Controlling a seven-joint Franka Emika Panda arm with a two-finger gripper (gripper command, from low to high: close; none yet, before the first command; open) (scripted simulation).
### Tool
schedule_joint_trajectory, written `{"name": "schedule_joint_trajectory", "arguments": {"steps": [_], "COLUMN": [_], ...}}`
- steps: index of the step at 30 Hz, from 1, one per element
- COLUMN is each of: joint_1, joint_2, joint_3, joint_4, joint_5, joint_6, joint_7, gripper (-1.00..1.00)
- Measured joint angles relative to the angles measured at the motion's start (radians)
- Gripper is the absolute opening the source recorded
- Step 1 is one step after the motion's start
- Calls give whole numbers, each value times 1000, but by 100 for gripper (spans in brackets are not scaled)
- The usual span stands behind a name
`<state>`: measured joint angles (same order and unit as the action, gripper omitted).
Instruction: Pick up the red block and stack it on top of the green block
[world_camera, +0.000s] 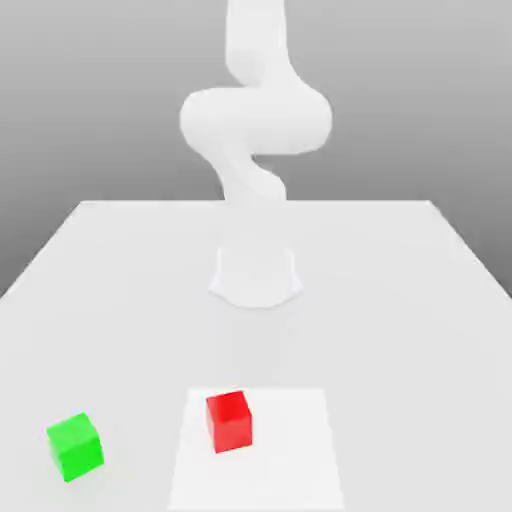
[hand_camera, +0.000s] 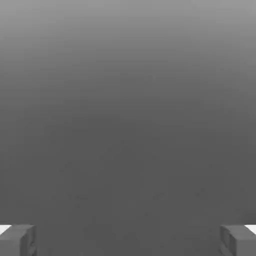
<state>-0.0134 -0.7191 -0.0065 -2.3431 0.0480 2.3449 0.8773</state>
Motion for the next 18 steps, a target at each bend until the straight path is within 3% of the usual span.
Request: {"name": "schedule_joint_trajectory", "arguments": {"steps": [10,18], "joint_1": [-63,-130], "joint_2": [331,582], "joint_3": [39,103], "joint_4": [-172,-311], "joint_5": [138,112], "joint_6": [177,327], "joint_7": [354,729], "gripper": [0,0]}}
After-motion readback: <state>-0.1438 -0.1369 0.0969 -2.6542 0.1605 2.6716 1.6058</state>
